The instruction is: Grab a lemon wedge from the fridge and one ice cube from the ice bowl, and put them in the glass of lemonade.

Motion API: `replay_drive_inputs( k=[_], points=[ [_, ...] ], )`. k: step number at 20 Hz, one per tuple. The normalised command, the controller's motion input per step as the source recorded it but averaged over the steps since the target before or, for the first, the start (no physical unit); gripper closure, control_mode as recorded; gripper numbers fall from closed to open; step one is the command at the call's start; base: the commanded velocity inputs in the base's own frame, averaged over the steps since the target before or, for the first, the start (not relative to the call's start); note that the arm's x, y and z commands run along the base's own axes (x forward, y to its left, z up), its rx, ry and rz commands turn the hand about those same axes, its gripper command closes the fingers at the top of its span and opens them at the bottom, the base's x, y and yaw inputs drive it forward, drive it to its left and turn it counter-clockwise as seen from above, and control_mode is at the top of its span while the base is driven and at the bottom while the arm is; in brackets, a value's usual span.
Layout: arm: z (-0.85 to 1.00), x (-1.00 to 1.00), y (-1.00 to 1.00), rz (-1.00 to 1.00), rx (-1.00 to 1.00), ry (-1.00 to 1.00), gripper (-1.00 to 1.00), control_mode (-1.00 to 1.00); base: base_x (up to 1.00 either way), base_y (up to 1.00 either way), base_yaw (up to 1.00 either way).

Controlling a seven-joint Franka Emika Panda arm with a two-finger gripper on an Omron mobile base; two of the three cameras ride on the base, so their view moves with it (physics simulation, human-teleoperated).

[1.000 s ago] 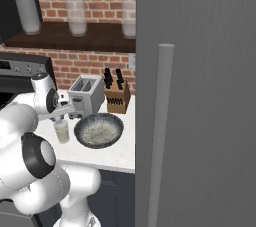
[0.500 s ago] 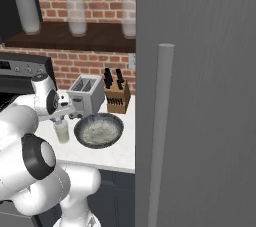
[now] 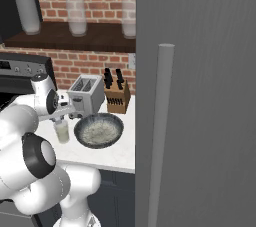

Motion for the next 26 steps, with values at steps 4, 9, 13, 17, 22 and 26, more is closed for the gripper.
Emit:
replay_drive_inputs(
  k=[4, 9, 13, 17, 22, 26],
  points=[
    [-0.04, -0.01, -0.09, 0.0, 0.0, 0.0, 1.0, -1.0, 0.0, 0.0, 0.0],
    [0.0, 0.0, -0.01, 0.0, 0.0, 0.0, 1.0, -1.0, 0.0, 0.0, 0.0],
    [0.0, 0.0, 0.0, 0.0, 0.0, 0.0, -1.0, -1.0, 0.0, 0.0, 0.0],
    [0.0, 0.0, 0.0, 0.0, 0.0, 0.0, -1.0, -1.0, 0.0, 0.0, 0.0],
    [0.0, 0.0, 0.0, 0.0, 0.0, 0.0, -1.0, -1.0, 0.0, 0.0, 0.0],
    [0.0, 0.0, 0.0, 0.0, 0.0, 0.0, -1.0, -1.0, 0.0, 0.0, 0.0]
  ],
)
